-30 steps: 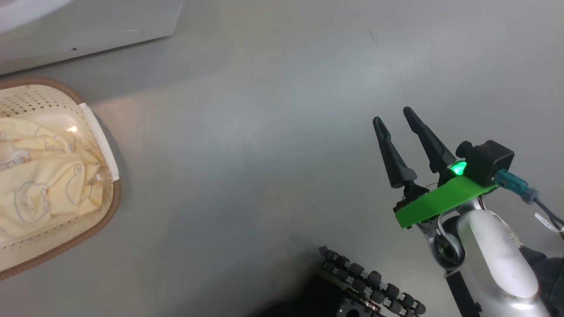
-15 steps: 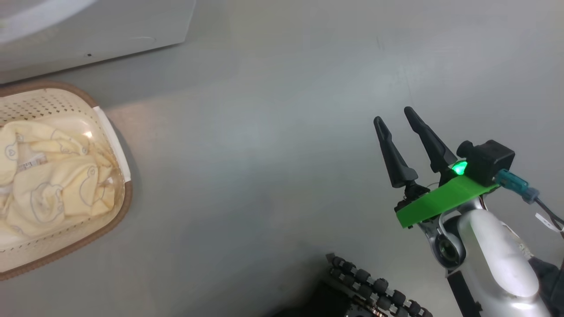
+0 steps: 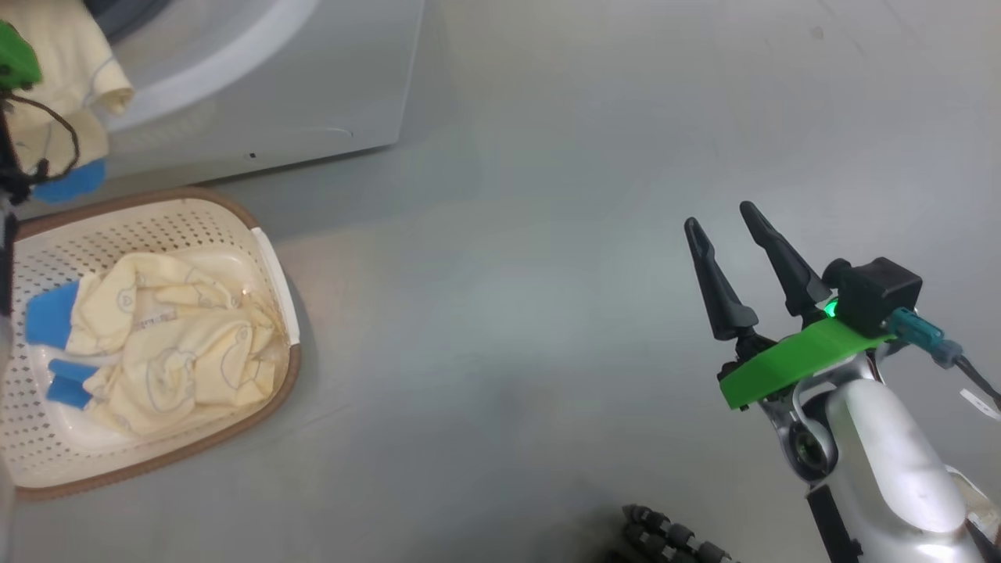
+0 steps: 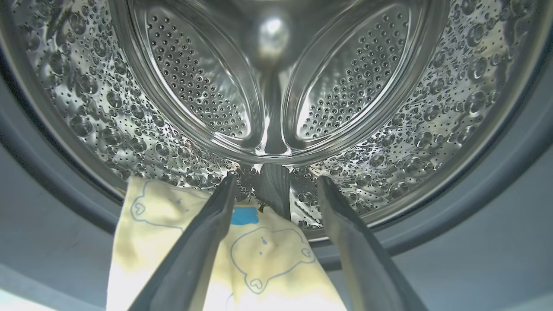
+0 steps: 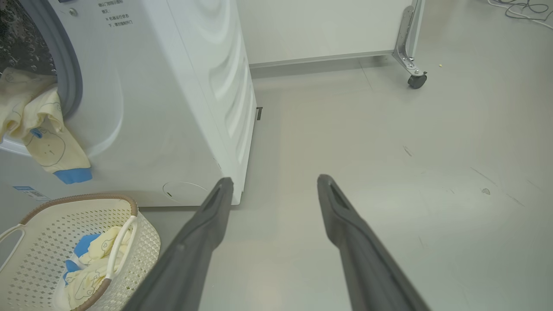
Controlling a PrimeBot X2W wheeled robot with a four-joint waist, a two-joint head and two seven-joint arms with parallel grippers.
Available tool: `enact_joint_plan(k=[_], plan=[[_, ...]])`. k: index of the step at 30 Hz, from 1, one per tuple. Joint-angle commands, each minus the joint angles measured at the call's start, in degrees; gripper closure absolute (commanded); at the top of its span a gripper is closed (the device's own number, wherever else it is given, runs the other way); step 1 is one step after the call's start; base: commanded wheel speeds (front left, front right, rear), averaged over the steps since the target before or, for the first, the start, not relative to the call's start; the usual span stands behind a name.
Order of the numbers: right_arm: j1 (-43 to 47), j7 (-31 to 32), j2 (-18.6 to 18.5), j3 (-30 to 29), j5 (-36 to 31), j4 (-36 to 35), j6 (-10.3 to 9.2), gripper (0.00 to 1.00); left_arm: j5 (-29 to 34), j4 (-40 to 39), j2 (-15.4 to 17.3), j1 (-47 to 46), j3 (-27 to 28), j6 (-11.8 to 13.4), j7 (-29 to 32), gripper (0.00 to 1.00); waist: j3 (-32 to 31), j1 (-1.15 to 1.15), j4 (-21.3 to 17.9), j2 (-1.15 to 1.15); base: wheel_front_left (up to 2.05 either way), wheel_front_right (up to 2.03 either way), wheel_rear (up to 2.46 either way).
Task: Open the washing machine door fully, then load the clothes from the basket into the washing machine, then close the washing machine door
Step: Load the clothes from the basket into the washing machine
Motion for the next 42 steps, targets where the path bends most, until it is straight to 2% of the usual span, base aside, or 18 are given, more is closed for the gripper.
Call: enact_joint_plan(k=[1,10,21,34,42], plan=[[1.42,-0.17,-0.66,0.02,-0.63,-1.32,-0.01,0.0,0.14,-3.39,1.69,1.53,1.84,0.67,-0.37,0.0,-2.29,0.0,1.59,0.0,0.0,0.0,0.0],[4.22,2.36,-0.66,-3.52,-4.17,-2.09,-0.01,0.0,2.44,-22.36,-3.51,23.82,5.63,4.07,-0.37,0.0,-9.73,0.0,5.54,0.0,0.0,0.0,0.0],[8.36,6.11,-0.66,-6.42,-7.75,-4.7,-0.01,0.0,4.57,-36.64,-7.84,46.01,6.02,6.0,-0.38,0.0,-17.83,0.0,11.37,0.0,0.0,0.0,0.0],[13.34,9.96,-0.66,-8.99,-9.78,-8.22,-0.01,0.0,6.59,-46.21,-8.13,60.92,4.48,8.79,-0.36,0.0,-25.81,0.0,16.08,0.0,0.0,0.0,0.0],[16.35,11.78,-0.66,-9.34,-9.93,-9.88,-0.01,0.0,6.42,-48.25,-7.83,66.04,4.53,10.36,-0.13,0.0,-29.87,0.0,16.48,0.0,0.0,0.0,0.0]])
